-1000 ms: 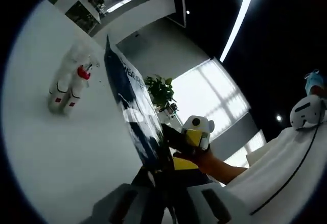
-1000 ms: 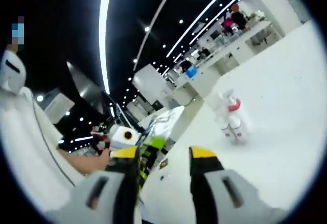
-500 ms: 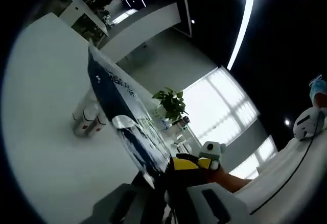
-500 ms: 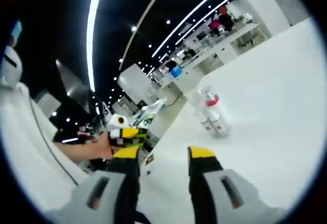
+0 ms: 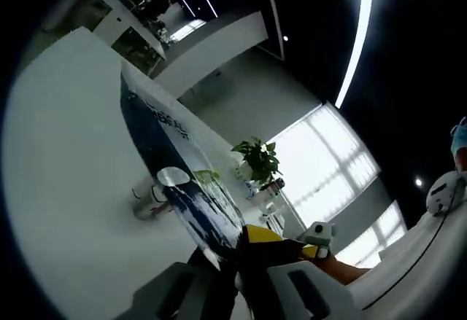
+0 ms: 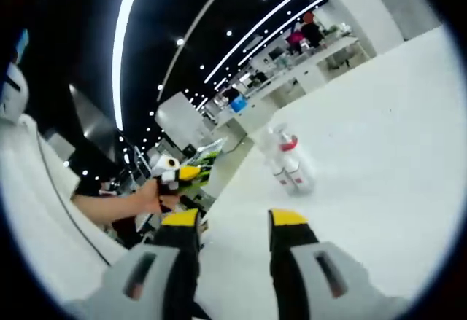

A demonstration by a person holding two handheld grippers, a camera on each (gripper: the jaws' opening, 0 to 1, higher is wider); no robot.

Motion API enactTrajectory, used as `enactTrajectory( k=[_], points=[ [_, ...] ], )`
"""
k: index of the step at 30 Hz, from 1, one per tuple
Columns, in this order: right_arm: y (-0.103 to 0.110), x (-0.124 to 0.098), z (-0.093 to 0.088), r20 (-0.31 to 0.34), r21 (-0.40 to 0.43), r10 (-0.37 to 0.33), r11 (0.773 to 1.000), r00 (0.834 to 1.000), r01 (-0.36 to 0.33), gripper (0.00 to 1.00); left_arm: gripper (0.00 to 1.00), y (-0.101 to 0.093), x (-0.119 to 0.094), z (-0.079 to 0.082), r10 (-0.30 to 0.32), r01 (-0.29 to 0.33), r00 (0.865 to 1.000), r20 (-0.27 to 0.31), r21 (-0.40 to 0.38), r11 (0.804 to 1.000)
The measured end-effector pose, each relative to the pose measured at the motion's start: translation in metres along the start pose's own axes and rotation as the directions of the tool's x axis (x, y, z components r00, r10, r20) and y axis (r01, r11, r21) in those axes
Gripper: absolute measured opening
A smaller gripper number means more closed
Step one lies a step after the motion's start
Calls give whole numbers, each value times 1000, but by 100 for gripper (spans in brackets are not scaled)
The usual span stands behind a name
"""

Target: Arrange the skincare products in the storage area until every visible bottle or jar stands upright without overlapping.

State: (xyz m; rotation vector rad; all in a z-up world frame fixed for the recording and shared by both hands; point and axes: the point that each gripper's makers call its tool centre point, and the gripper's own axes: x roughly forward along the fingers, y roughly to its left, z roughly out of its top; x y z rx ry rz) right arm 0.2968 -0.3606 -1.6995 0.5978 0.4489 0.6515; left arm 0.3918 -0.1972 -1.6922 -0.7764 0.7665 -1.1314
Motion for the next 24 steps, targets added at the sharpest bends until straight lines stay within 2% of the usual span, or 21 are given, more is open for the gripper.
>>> enactTrajectory(
  k=[2,5,14,24],
  points=[
    [0,1,-2,-5,0,-8,1000,1000,8,35,0,-1,1,3,1,-1,1000,3,0,1000],
    [2,1,-5,-10,3,-15,1000,1000,15,35,0,16,-2,12,12,-12,1000,-2,2,1000],
    [1,-5,-6,3,13,-44,999,999,44,35,0,47,-2,28,36,-36,999,-30,-2,999],
    [-6,-15,-11,1,36,-93,995,996,92,34,0,86,6,26,77,-79,994,-82,-26,997]
  ],
)
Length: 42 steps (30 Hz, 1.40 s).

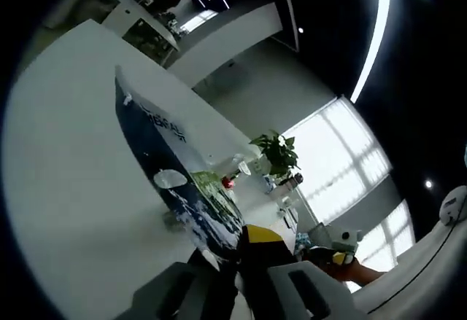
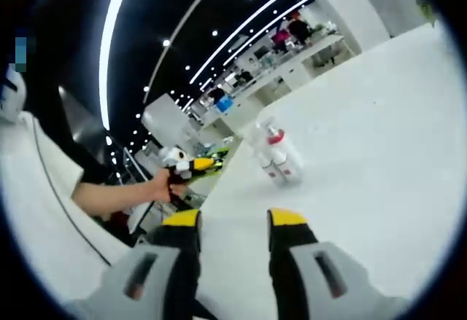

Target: Arrange the skincare products in the storage area until every visible bottle or jar stands upright without overlapping.

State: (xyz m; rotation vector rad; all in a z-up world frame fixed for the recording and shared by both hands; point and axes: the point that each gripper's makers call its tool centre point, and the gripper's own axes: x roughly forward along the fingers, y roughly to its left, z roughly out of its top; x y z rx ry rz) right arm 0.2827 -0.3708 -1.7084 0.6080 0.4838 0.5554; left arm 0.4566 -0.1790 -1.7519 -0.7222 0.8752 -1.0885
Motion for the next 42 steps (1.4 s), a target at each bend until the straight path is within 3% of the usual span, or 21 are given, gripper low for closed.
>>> enactTrajectory(
  k=[16,30,42],
  points=[
    [-12,0,-4,-8,37,-57,998,998,57,34,0,40,23,-18,23,-28,995,-98,-44,999],
    [-16,4,-14,-12,79,-112,991,994,112,34,0,80,39,-45,62,-93,974,-216,-136,986],
    [-14,0,-22,8,87,-171,982,985,169,33,0,80,56,-60,66,-114,962,-265,-172,979]
  ],
)
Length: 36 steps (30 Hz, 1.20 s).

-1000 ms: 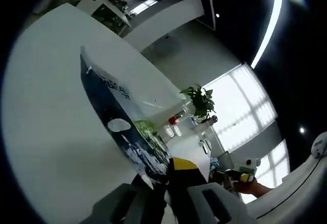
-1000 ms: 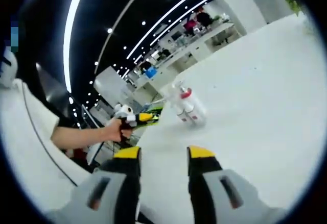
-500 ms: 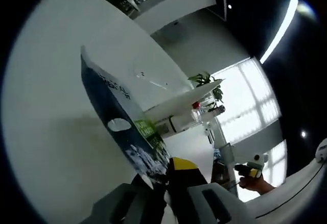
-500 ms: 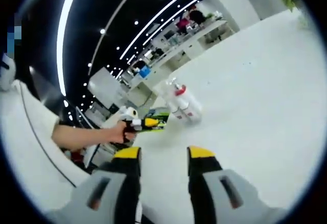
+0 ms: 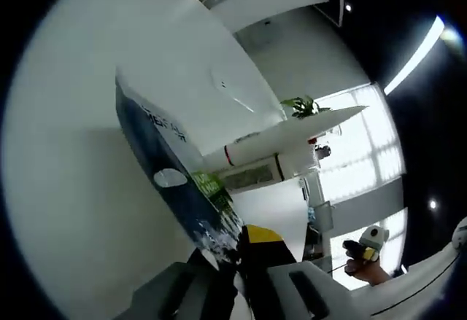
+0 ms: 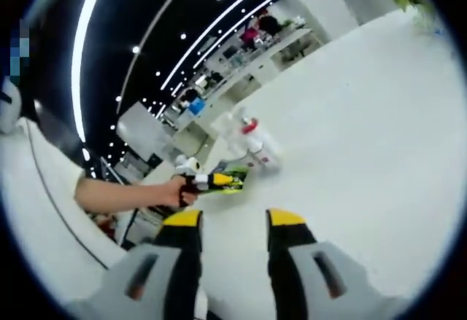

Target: Arrange the skincare products in the storage area until every visible bottle or jar stands upright without overlapping.

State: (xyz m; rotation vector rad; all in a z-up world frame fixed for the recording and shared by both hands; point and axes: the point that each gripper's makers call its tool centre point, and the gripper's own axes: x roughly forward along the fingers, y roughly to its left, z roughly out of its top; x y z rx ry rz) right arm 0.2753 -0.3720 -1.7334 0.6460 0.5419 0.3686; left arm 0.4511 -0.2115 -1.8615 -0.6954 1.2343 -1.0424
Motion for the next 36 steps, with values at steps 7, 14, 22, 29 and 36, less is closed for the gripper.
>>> enactTrajectory(
  k=[7,14,22,29,36],
  points=[
    [-9,-5,7,10,-68,-67,995,998,67,34,0,9,3,2,35,-35,999,-2,-28,999],
    [-11,0,8,1,-83,-74,994,997,74,35,1,31,4,3,101,-103,995,-19,-82,991],
    [-10,7,-2,-10,-53,-62,997,998,61,35,1,31,2,0,156,-160,987,-36,-141,977],
    [-6,6,-6,-18,-48,-58,997,998,57,34,3,36,4,3,179,-188,982,-61,-200,961],
    [-7,-1,-11,-12,-43,-72,997,997,71,34,3,37,4,5,169,-186,982,-82,-277,943]
  ],
)
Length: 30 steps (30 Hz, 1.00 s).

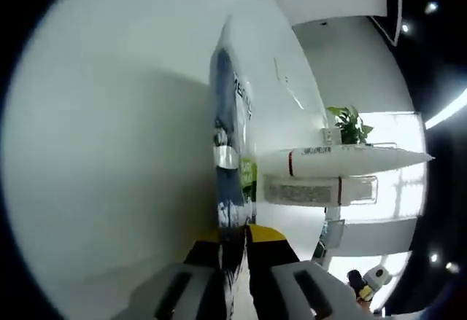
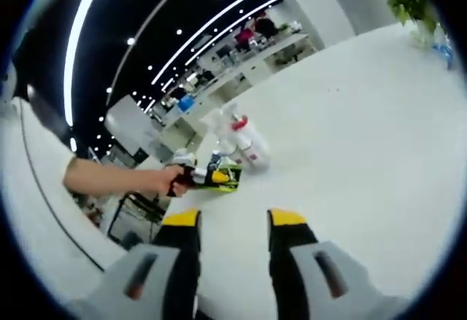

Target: Arrange the skincare products in the storage area until every visible bottle or jar stands upright without overlapping.

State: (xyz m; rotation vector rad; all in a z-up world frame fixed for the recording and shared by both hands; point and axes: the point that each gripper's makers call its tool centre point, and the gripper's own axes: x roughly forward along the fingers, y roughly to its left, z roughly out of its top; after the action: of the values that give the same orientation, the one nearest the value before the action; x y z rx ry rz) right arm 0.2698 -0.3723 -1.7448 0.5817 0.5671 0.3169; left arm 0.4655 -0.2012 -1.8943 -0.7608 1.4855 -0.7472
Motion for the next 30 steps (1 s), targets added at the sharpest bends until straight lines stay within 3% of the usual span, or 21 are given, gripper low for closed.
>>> enactTrajectory(
  k=[9,20,30],
  points=[
    [2,2,-1,5,16,12,1000,1000,-12,34,13,-3,-5,-3,1,-2,1000,-25,-33,999],
    [3,1,-4,3,16,23,1000,1000,-23,34,14,13,-30,5,104,-104,995,14,-8,995],
    [5,4,-8,1,24,31,999,1000,-31,34,20,20,-42,15,134,-135,989,56,13,991]
  ],
)
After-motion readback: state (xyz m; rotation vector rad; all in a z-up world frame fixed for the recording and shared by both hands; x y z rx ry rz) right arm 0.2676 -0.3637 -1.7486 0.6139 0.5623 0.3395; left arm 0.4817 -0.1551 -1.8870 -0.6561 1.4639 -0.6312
